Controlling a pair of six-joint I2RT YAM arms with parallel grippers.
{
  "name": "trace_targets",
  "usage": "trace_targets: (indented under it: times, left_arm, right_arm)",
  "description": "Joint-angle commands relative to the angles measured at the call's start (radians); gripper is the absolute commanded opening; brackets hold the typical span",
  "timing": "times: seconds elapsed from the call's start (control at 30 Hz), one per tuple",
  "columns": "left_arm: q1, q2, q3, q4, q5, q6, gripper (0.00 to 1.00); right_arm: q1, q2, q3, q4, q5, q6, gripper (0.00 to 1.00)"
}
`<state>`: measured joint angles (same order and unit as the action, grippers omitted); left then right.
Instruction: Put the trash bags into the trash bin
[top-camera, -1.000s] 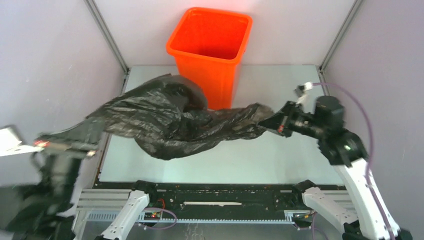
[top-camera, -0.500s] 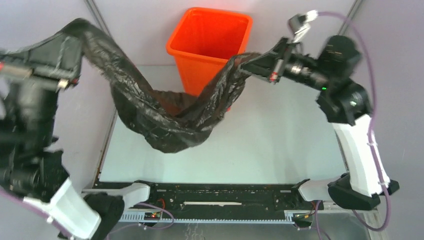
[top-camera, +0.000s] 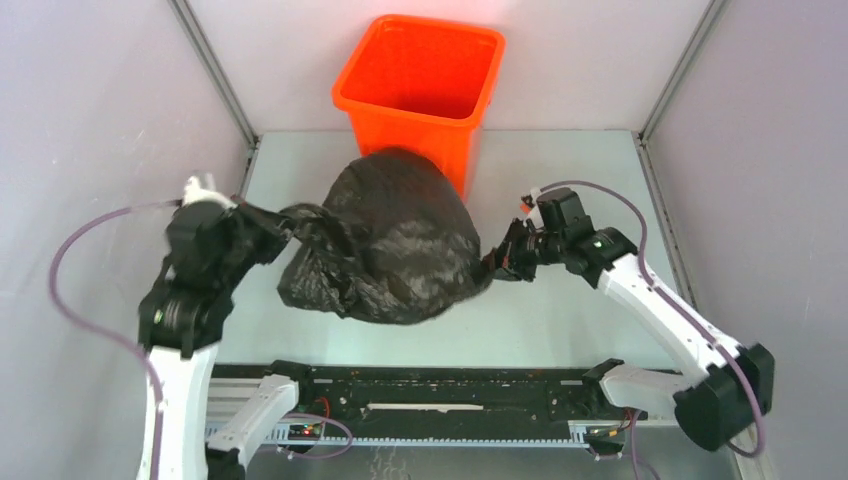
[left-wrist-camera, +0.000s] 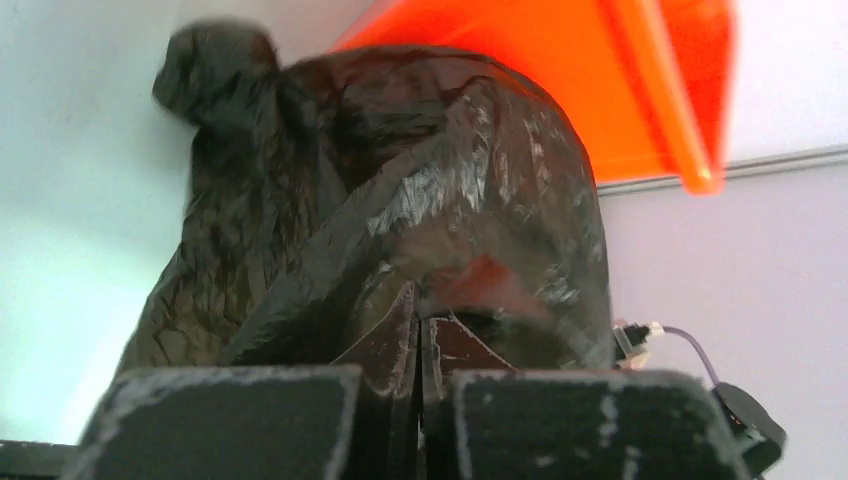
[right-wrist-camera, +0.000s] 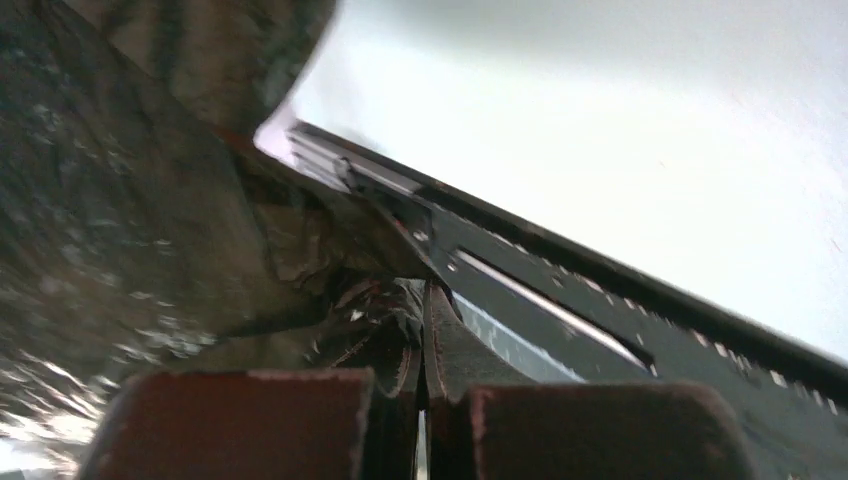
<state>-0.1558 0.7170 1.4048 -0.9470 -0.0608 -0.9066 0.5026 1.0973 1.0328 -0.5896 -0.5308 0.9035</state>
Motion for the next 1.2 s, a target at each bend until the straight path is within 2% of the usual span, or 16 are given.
trace_targets:
  times: [0.0,0.13,0.17,0.2,0.27,0.33,0.43,0.53,0.63,0.67,0.77,0.83,0.97,1.03,1.1,1.17]
  left_arm:
    - [0.021,0.073,0.302,0.024,0.051,0.093,0.0]
    - [0.021,0.368,1.12,0.05,0.144,0.112,0.0]
    - [0.021,0.428,1.263,0.094,0.175,0.079,0.0]
    - [0.021,0.449,1.308,0.178,0.204,0.025,0.0]
    - [0.021,0.359,1.098,0.407,0.255,-0.093,0.0]
    - [0.021,0.201,0.812,0.502,0.235,-0.127,0.0]
    - [0.021,0.086,0.572,0.2,0.084,0.018,0.0]
    - [0.021,0.021,0.338,-0.09,-0.082,0.134,0.0]
    - [0.021,-0.069,0.038,-0.137,-0.113,0.191,0.0]
    - [0.021,-0.1,0.01,-0.133,-0.101,0.187,0.0]
    - [0.021,-0.123,0.098,-0.092,-0.049,0.194,0.0]
    - [0.021,-0.066,0.316,-0.08,-0.036,0.226,0.0]
    - [0.021,0.144,0.894,-0.112,-0.021,0.289,0.0]
    - [0.021,0.222,1.089,-0.131,-0.058,0.294,0.0]
    - [0.021,0.179,1.056,-0.116,-0.124,0.293,0.0]
    - [0.02,0.072,0.889,-0.101,-0.232,0.278,0.0]
  right_arm:
    - [-0.051,-0.014,0.175,-0.055,-0.031,-0.046,0.0]
    - [-0.013,0.123,0.627,0.064,-0.139,0.007,0.0]
    - [0.024,0.153,0.749,0.121,-0.147,0.02,0.0]
    - [0.07,0.175,0.869,0.175,-0.139,0.021,0.0]
    - [0.152,0.212,1.058,0.229,-0.104,0.012,0.0]
    - [0.2,0.208,1.063,0.238,-0.084,-0.002,0.0]
    - [0.23,0.104,0.753,0.187,0.027,-0.02,0.0]
    - [0.183,0.001,0.351,0.054,0.134,0.078,0.0]
    - [0.147,-0.031,0.07,0.054,0.08,0.134,0.0]
    - [0.153,-0.028,0.043,0.051,0.079,0.13,0.0]
    - [0.165,-0.034,0.065,0.072,0.05,0.125,0.0]
    - [0.162,-0.037,0.147,0.096,0.04,0.125,0.0]
    - [0.192,0.019,0.406,0.144,-0.008,0.103,0.0]
    - [0.243,0.066,0.556,0.103,0.016,0.053,0.0]
    - [0.289,0.107,0.656,0.034,0.056,0.011,0.0]
    - [0.33,0.122,0.643,0.016,0.074,0.003,0.0]
